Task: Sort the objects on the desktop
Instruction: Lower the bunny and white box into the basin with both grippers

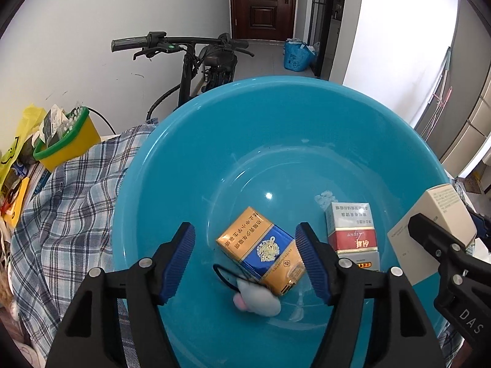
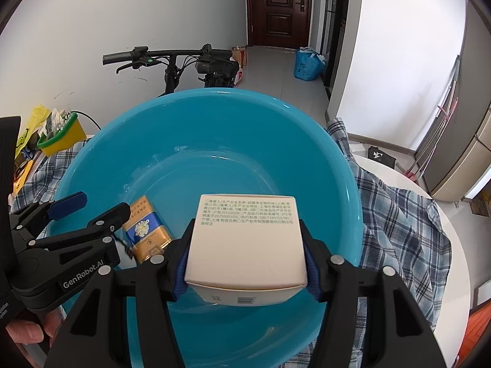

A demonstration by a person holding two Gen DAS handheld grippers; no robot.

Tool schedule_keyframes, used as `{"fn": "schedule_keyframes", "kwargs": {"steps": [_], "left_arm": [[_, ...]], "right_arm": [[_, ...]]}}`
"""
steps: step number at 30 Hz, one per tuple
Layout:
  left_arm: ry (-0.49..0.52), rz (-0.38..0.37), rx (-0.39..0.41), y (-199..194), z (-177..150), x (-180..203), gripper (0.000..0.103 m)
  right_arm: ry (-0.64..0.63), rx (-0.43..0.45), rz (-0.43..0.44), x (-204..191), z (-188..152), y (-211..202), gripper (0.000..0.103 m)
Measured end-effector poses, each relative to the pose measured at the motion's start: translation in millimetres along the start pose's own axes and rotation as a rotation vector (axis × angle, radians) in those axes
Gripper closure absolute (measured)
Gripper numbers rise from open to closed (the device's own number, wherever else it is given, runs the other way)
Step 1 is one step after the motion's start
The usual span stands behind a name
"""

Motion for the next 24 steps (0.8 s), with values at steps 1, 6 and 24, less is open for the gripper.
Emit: {"fn": "schedule_keyframes", "kwargs": {"steps": [1,6,24], "left_arm": [[-0.008,-0.003,0.001,-1.2,0.8,-1.8,0.033],[-0.039,0.0,-0.009,-1.5,2.7,-10.3,0.032],[-0.06,0.005,0.006,-6.7,5.5,-25.0,0.032]], "right_arm": [[0.0,0.002,0.0,0.5,0.1,-0.2,0.046],[-0.006,0.005,0.011,-2.7,0.1,1.5,0.045],[-0.031,-0.032,0.014,-7.7,-7.2,22.7,0.045]]}}
Point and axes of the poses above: each gripper's, at about its wrist camera, not at the fingertips, and y roughly the way its jaws point, x to its right, z to its top, the point moved 4 cm from there along y, roughly the way its jaws point, and after that the axes turned 1 degree about -y, right-handed, at the moved point
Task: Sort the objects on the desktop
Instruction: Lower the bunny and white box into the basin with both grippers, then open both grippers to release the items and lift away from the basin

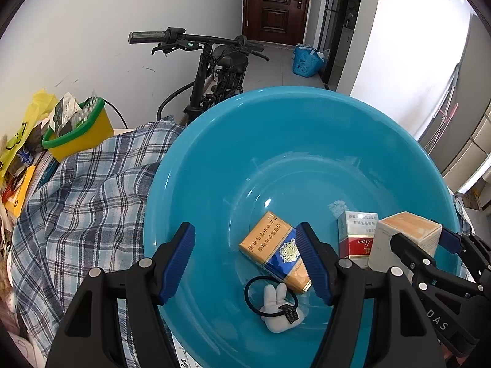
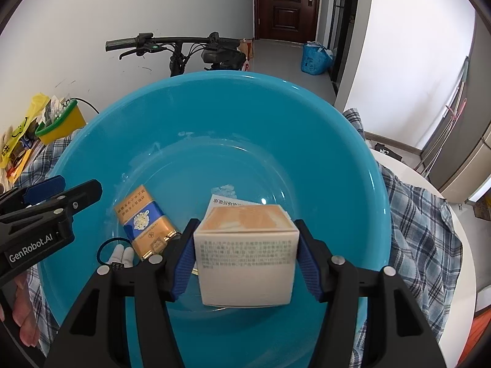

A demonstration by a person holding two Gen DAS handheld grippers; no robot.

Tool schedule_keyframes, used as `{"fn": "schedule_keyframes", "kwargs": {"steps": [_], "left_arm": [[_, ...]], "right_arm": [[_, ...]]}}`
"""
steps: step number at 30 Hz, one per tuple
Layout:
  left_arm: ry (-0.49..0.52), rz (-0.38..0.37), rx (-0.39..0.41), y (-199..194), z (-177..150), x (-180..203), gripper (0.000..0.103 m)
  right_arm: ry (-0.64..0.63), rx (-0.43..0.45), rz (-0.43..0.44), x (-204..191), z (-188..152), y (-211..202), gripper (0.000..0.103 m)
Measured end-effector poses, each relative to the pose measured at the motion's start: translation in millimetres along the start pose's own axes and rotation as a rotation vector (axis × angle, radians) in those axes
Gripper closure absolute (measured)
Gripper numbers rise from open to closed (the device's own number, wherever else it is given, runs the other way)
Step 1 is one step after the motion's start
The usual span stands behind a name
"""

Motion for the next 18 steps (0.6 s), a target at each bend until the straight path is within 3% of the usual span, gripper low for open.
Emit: {"fn": "schedule_keyframes", "kwargs": {"steps": [5,6,8,11,15,16,18], "left_arm": [[0.002,-0.002,0.008,-1.5,0.0,1.1,0.032],[0.004,-0.003,0.014,-2.8,0.4,1.6,0.032],[0.015,-0.008,0.044,-7.7,1.8,3.1,0.032],[0.019,-0.007,0.12,-21.7,6.2,3.4,0.033],[0.028,-0.003,0.255,-44.8,12.8,3.9,0.032],[0.024,0.011,0.288,-50.4,14.3,3.5,0.03],[0.023,0.034,0.37,-63.4,18.1,2.1,0.015]], "right_arm": [[0.0,0.014,-0.013,0.5,1.1,-2.0,0.042],[0.003,0.023,-0.02,1.5,1.9,-3.3,0.039],[0.013,0.077,-0.036,3.8,6.4,-9.6,0.022],[0.018,0.172,-0.071,9.1,12.2,-24.6,0.008],[0.04,0.266,-0.095,16.6,18.1,-44.0,0.002],[0.048,0.289,-0.095,16.6,21.1,-47.8,0.0],[0.056,0.332,-0.082,18.4,22.8,-55.2,0.0]]}}
Point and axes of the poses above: each gripper's, at about its wrist camera, not at the fingertips, and y roughly the way its jaws point, x to its right, z to its top, the point moved 4 cm from there along y, roughly the way its jaws point, and after that the axes turned 1 degree about -y, right-handed, at the moved point
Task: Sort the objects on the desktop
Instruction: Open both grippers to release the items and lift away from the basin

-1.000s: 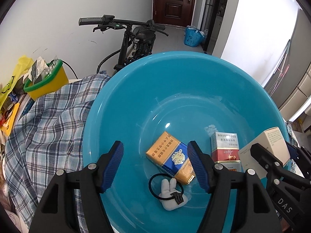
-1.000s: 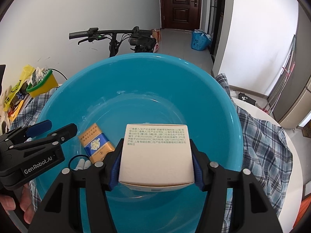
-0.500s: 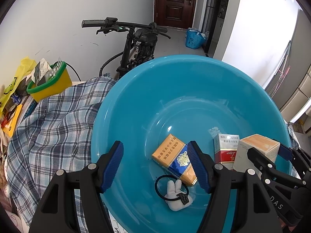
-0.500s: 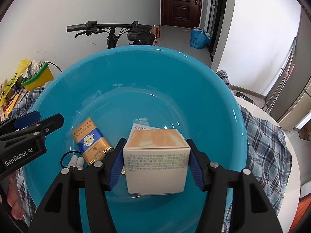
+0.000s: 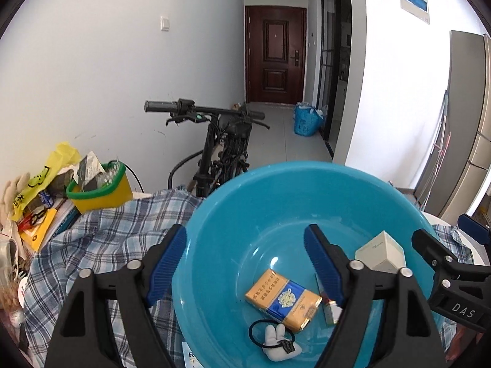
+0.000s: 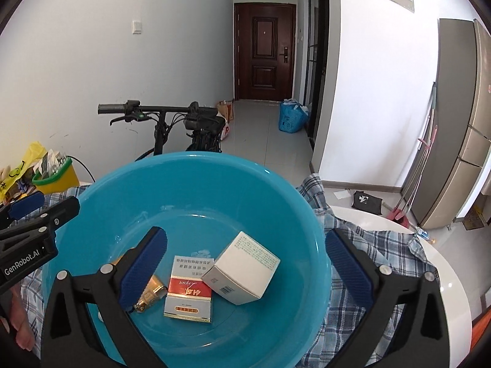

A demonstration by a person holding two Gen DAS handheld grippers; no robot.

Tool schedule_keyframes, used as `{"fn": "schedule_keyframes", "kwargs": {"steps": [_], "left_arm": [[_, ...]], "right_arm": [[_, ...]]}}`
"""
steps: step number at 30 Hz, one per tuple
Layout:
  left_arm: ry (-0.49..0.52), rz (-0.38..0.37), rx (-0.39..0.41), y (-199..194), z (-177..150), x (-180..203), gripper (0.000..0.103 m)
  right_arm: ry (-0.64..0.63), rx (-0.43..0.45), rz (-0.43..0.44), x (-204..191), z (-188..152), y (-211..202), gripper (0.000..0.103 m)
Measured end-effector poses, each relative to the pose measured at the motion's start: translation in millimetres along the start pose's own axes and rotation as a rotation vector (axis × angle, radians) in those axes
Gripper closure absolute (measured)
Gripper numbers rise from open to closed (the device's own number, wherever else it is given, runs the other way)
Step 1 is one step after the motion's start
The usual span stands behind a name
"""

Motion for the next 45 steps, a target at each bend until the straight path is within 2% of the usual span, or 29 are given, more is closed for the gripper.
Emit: {"fn": "schedule_keyframes", "kwargs": {"steps": [3,6,7,8,11,14,19,23,26,28,33,45], "left_arm": [[0.033,0.025,0.154,-23.1,8.9,2.6,0.015],[0.059,0.068,0.258,-42.0,16.1,4.5,0.012],[0.06,0.063,0.288,-47.6,17.5,4.9,0.009],[0.062,0.047,0.312,-52.6,19.6,3.8,0.0],[0.067,-0.006,0.37,-67.8,22.4,4.4,0.0],[0.059,-0.018,0.371,-75.9,25.0,4.6,0.0],[0.063,-0.021,0.389,-88.1,27.0,4.5,0.0],[0.039,-0.079,0.387,-100.6,30.6,3.0,0.0],[-0.021,-0.099,0.352,-107.4,33.6,2.4,0.0],[-0.019,-0.123,0.32,-114.6,33.4,5.5,0.0],[0.037,-0.062,0.376,-159.1,25.1,9.3,0.0],[-0.007,-0.12,0.422,-268.1,-8.8,-18.3,0.0]], "right_arm": [[0.003,0.074,0.008,2.4,6.4,-12.2,0.0],[0.003,0.157,0.005,1.4,14.0,-26.7,0.0],[0.001,0.187,0.008,0.6,16.6,-32.2,0.0],[-0.002,0.214,0.012,0.0,19.0,-37.3,0.0],[-0.017,0.282,0.011,-2.7,25.7,-52.8,0.0],[-0.029,0.328,-0.007,-5.3,30.7,-67.0,0.0],[-0.016,0.339,-0.003,-4.9,36.1,-78.1,0.0],[-0.019,0.342,-0.009,-1.0,37.0,-85.2,0.0],[0.007,0.322,0.016,0.3,34.7,-95.2,0.0],[0.008,0.327,0.04,-2.9,33.8,-105.3,0.0],[-0.046,0.366,0.013,-9.2,31.8,-139.9,0.0],[-0.055,0.4,0.028,-0.9,-3.9,-228.4,0.0]]}}
Point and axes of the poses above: each gripper's, at about its wrist camera, not at the fingertips, and y roughly the way its jaws point, x to its right, z to its top, the point moved 4 cm from there along y, roughly the way its jaws point, and after that the axes turned 1 degree about -y, right-handed, at the moved point
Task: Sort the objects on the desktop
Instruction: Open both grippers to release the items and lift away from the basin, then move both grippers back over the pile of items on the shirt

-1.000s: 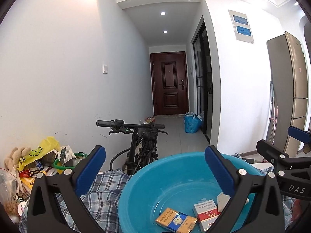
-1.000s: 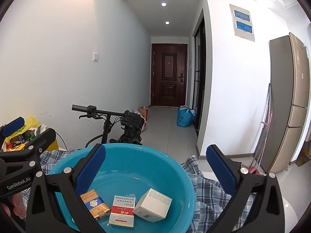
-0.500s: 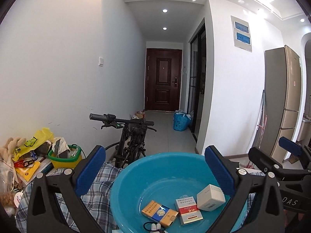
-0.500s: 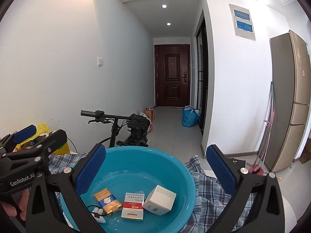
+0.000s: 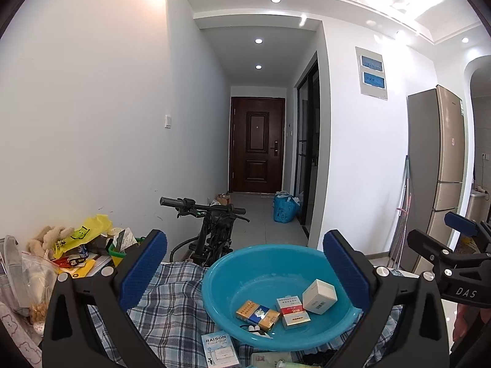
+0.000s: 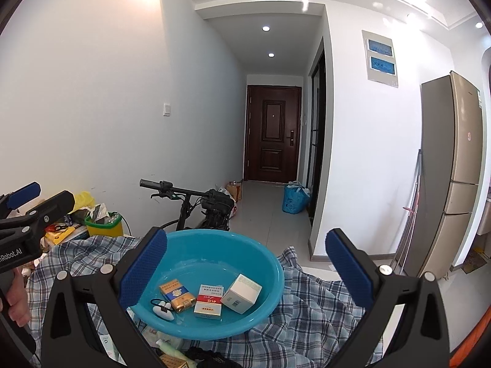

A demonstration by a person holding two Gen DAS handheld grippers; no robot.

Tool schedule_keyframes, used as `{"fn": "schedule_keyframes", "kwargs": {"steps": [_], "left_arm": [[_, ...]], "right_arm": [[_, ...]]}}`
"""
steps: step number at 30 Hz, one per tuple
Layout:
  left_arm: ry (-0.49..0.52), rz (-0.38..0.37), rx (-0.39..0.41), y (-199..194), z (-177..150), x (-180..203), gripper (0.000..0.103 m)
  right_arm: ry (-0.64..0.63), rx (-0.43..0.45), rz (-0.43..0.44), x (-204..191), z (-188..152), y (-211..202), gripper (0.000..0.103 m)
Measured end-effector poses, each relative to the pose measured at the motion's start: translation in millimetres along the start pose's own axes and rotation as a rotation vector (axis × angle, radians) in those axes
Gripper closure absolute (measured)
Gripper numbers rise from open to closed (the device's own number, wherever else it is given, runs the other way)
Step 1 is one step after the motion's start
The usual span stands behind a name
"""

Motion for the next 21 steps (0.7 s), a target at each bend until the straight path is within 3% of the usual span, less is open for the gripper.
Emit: {"fn": "schedule_keyframes", "kwargs": {"steps": [12,19,21], "left_arm": [[0.005,-0.056,0.062,-64.5,24.5,8.5,0.0],[0.043,-0.076,0.048,-97.5,-7.7,7.6,0.0],[0.028,-0.113,0.027,-104.2,-22.0,5.6,0.0]], "right_arm": [[0.007,0.073,0.007,-3.3,15.3,-54.9,0.0],[0.025,0.072,0.01,-8.6,-19.1,-80.0,0.0],[0.026,0.051,0.015,-12.3,-35.0,-85.0,0.0]]}}
Point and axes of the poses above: each gripper's, at about its wrist camera, not at the fingertips, and y roughly the way its jaws point, x to its right, z to its top, the point moved 4 cm from there along y, roughly the way its jaws point, and after that the axes turned 1 degree about -y, right-handed, at the moved point
